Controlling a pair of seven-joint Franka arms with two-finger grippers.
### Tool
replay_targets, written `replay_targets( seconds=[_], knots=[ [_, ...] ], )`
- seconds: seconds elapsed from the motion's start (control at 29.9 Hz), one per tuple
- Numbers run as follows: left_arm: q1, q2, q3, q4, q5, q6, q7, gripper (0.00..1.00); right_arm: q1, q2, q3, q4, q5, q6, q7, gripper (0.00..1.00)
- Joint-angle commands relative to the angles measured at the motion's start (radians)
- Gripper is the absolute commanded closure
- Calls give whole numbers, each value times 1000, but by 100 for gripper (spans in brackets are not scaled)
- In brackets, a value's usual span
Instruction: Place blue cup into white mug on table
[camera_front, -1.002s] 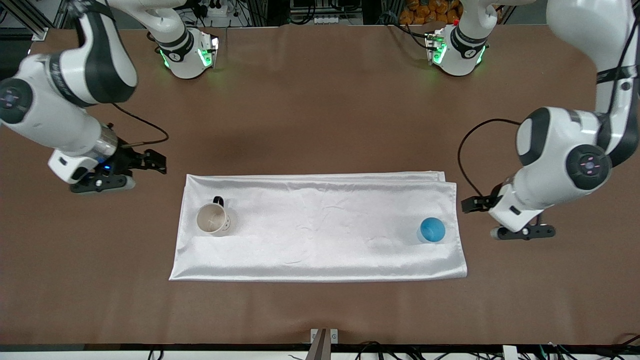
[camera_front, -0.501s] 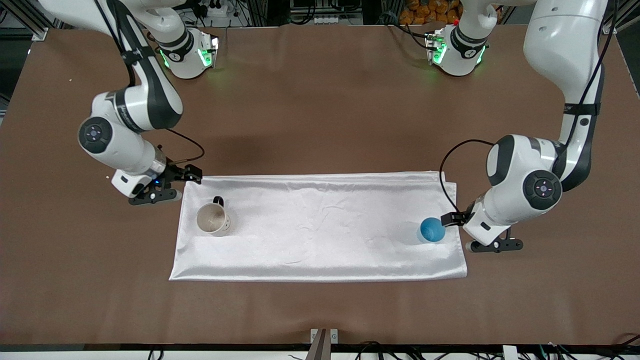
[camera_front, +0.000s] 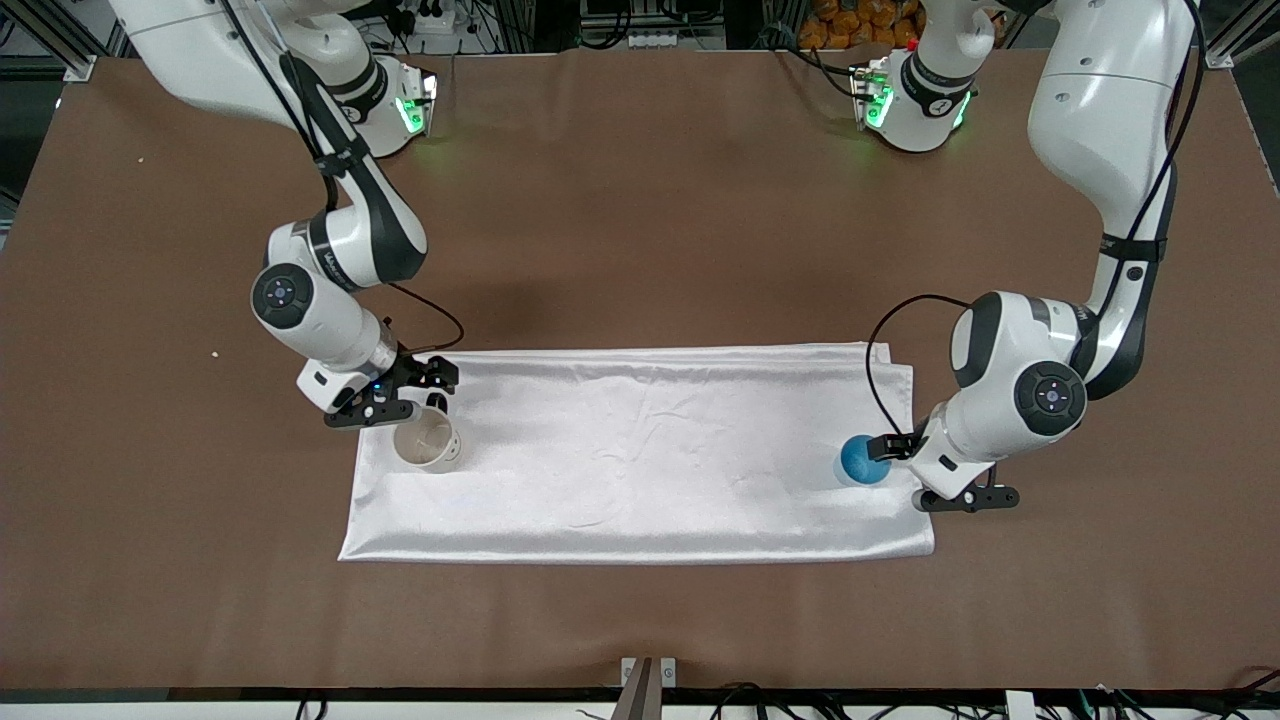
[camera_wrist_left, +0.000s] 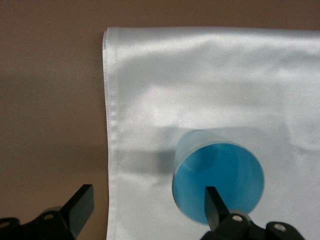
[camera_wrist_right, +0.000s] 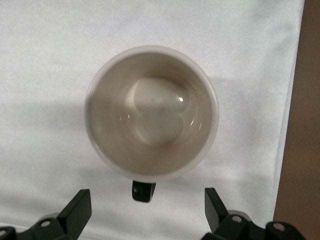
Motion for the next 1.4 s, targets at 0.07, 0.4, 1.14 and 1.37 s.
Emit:
replay_targets(
  seconds=[0.07, 0.4, 1.14, 1.37],
  knots=[
    [-6, 24, 3, 10, -7, 24, -10, 5, 1, 69, -2, 91, 3, -5, 20, 0],
    [-15, 44, 3, 8, -7, 44, -13, 10, 2, 110, -5, 136, 3, 9, 21, 0],
    [-15, 59, 4, 8, -4, 46, -21, 52, 1, 109, -5, 131, -29, 36, 20, 100],
    [-16, 51, 4, 10, -2, 46, -17, 80, 18, 89, -5, 124, -27, 23, 24, 100]
  ],
)
